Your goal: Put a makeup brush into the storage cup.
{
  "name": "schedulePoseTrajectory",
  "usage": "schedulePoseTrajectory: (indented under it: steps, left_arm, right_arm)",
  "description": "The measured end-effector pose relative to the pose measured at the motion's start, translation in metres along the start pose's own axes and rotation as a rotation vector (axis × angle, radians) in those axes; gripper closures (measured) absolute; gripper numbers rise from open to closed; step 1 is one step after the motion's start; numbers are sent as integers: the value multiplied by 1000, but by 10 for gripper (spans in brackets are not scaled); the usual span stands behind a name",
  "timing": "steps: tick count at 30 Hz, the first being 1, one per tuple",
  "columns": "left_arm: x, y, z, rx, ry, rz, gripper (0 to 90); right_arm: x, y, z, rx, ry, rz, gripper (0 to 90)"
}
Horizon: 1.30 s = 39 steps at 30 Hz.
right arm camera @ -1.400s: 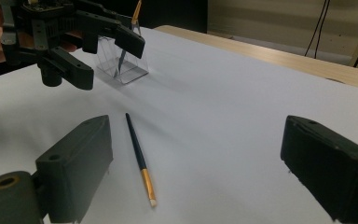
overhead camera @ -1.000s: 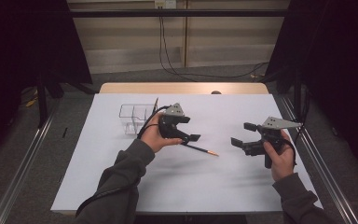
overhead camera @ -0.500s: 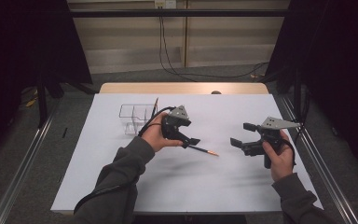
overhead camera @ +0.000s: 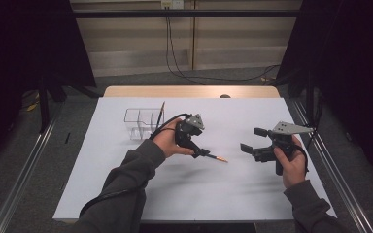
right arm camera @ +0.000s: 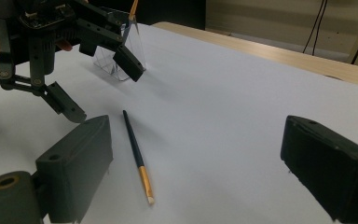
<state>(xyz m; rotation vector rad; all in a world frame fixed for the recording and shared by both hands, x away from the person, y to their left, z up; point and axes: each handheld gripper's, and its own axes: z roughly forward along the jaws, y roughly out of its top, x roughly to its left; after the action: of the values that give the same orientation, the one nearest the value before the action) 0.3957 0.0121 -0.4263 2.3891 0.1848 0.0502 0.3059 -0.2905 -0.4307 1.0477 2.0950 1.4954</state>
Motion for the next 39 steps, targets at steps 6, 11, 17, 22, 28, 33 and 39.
schedulePoseTrajectory:
  steps: [6,11,17,22,28,33,39]
  left_arm:
    - [-2,2,2,26,-12,11,153]
    - [-2,3,4,41,-14,17,148]
    - [-2,3,4,50,-8,11,146]
    - [-2,4,7,62,-9,17,147]
    - [-2,7,11,106,-22,38,166]
    - [-1,9,14,147,-31,44,226]
    - [-3,12,18,164,-40,74,324]
  right_arm:
    - [0,1,0,-3,-1,5,85]
    - [-1,0,0,0,-1,5,85]
    - [-2,0,0,2,-1,8,85]
    - [-3,0,-1,-8,1,10,85]
    - [-4,-1,-3,-5,-9,12,85]
    - [-5,-1,-5,-9,-10,14,85]
    - [-6,-1,-5,-10,-8,14,85]
